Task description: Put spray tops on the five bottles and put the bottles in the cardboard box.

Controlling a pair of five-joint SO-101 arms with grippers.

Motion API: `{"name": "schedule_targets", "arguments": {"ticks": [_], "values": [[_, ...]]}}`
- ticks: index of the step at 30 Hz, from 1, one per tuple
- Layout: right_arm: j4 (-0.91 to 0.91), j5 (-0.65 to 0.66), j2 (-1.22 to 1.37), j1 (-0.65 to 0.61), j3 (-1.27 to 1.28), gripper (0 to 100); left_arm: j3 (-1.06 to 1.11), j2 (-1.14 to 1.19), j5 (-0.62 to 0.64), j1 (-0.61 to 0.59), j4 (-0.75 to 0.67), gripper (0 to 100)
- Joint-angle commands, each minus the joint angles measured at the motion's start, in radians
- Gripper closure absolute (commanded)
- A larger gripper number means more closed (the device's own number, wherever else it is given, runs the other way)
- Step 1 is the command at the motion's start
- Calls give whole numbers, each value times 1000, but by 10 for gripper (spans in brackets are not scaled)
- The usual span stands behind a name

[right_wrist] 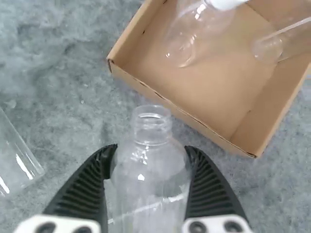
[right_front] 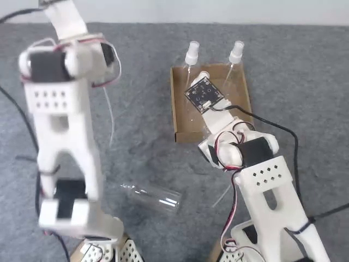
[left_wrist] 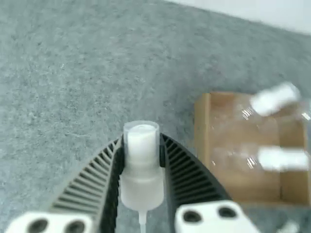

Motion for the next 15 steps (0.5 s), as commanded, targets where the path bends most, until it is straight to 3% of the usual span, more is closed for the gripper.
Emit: {"name": "schedule_targets", "arguments": {"ticks": [1,8,15], "values": [[-22,-35,-50,-41,-8,993,177,-262,-18,48,-6,991],[-174,-37,-236,-182,132,993,509,-621,-20,49,-250,991],[-338,-31,-219,-298,183,993,596,-802,-17,49,-354,991]]}}
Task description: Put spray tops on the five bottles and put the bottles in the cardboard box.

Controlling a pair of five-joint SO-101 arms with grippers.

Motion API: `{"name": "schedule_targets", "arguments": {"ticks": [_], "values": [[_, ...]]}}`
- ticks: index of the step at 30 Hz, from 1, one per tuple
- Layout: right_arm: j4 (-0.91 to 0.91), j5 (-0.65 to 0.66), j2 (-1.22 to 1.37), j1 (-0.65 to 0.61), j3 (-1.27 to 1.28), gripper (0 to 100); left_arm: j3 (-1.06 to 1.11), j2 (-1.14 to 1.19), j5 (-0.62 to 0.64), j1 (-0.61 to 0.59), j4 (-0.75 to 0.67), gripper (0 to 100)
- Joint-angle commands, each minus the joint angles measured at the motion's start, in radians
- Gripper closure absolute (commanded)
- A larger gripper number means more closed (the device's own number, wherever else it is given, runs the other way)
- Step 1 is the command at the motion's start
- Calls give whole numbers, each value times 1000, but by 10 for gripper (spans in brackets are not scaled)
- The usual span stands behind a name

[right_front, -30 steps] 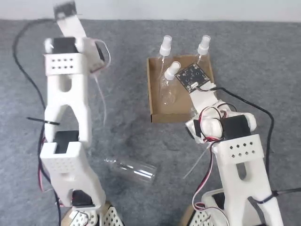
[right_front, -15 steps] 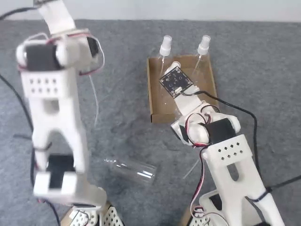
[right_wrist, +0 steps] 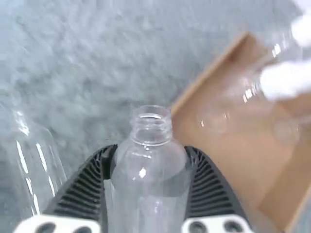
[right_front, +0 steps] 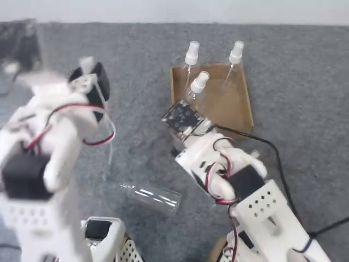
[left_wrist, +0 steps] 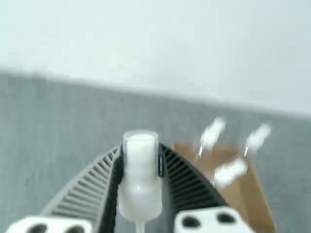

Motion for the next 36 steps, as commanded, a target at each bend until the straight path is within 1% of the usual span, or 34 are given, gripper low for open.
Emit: {"name": "schedule_targets", "arguments": {"ticks": [1,4,9,11,15,20,23,27,30,34,36], "values": [[-94,-3,5,-67,-11,993,4,-84,-6,8,-44,991],[-154,-3,31,-110,-11,993,2,-117,-9,-12,-44,990],[-163,-2,18,-131,58,993,7,-147,-8,-141,-80,990],[-186,-3,-15,-133,80,993,7,-150,-8,-163,-83,990],[-321,-9,-85,-186,132,993,8,-146,-5,-161,-123,990],[-572,-9,-133,-262,301,993,8,-146,-3,-166,-176,990],[-673,-9,-150,-282,379,993,7,-147,0,-161,-186,990],[-693,-9,-179,-288,408,993,12,-144,77,-161,-221,990],[-691,-11,-206,-288,411,993,82,-146,109,-157,-258,990],[-691,-11,-213,-288,427,993,208,-152,118,-92,-307,990],[-691,-11,-208,-286,431,993,236,-152,126,-46,-311,990]]}}
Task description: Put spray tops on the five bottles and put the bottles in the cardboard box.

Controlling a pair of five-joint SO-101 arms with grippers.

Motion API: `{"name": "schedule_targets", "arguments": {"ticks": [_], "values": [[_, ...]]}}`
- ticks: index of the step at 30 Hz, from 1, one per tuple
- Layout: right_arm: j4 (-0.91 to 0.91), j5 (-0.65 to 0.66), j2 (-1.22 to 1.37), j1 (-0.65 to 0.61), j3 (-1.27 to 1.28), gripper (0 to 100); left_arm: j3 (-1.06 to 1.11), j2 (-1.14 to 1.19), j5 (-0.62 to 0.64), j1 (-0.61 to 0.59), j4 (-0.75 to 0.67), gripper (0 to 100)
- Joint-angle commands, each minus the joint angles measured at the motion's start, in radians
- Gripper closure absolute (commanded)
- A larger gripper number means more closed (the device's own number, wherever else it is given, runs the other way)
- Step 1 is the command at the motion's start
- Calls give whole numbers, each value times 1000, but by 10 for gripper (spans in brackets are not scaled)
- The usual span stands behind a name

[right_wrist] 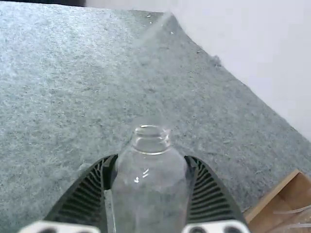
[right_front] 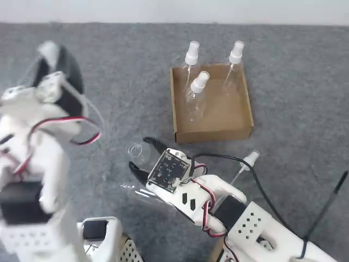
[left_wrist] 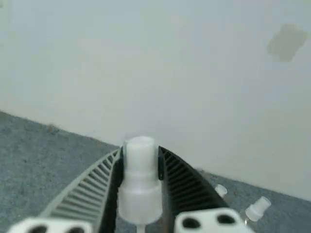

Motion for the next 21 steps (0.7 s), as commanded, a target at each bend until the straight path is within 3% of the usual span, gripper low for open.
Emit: {"name": "schedule_targets", "arguments": {"ticks": [1,6,21], "values": [[-24,-11,-25,1,-11,993,28,-15,17,71,-32,990],[-24,-114,-25,2,-11,993,30,-11,17,126,-12,990],[-15,-118,-25,2,-11,993,120,-15,46,164,-77,990]]}}
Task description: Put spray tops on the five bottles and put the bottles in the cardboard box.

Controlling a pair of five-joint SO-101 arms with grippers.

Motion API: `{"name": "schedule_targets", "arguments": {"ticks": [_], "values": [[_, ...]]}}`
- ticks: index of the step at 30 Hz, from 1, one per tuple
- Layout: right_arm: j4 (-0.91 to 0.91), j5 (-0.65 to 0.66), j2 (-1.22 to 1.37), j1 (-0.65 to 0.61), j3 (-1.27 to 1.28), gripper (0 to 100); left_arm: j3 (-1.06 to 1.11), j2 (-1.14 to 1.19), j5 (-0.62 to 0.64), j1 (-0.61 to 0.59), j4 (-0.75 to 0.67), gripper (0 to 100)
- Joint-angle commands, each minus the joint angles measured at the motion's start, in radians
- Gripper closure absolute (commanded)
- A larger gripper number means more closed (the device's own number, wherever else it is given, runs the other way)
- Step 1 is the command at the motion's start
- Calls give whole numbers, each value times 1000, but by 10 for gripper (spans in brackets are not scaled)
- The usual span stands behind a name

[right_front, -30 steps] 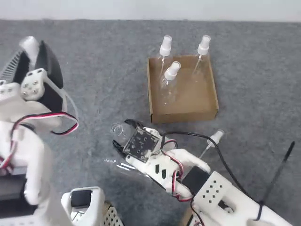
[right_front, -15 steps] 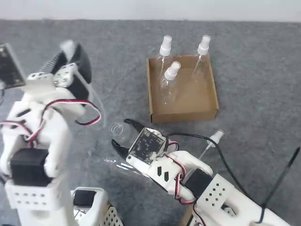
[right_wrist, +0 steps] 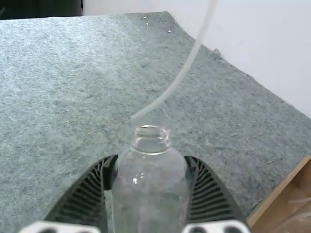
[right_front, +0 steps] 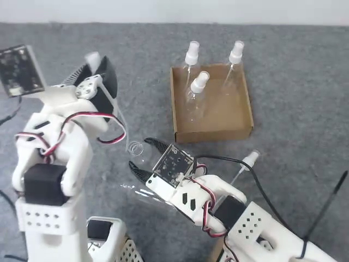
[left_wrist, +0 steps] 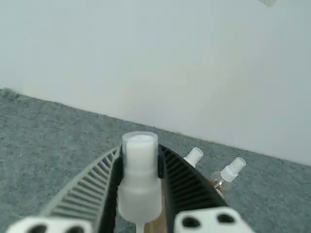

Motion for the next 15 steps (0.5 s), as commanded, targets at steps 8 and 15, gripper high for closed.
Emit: {"name": "schedule_targets", "arguments": {"ticks": [8,15], "values": [[-2,-11,-25,1,-14,993,-45,-18,8,37,-32,990],[-2,-11,-25,1,-14,993,-41,-17,8,43,-68,990]]}}
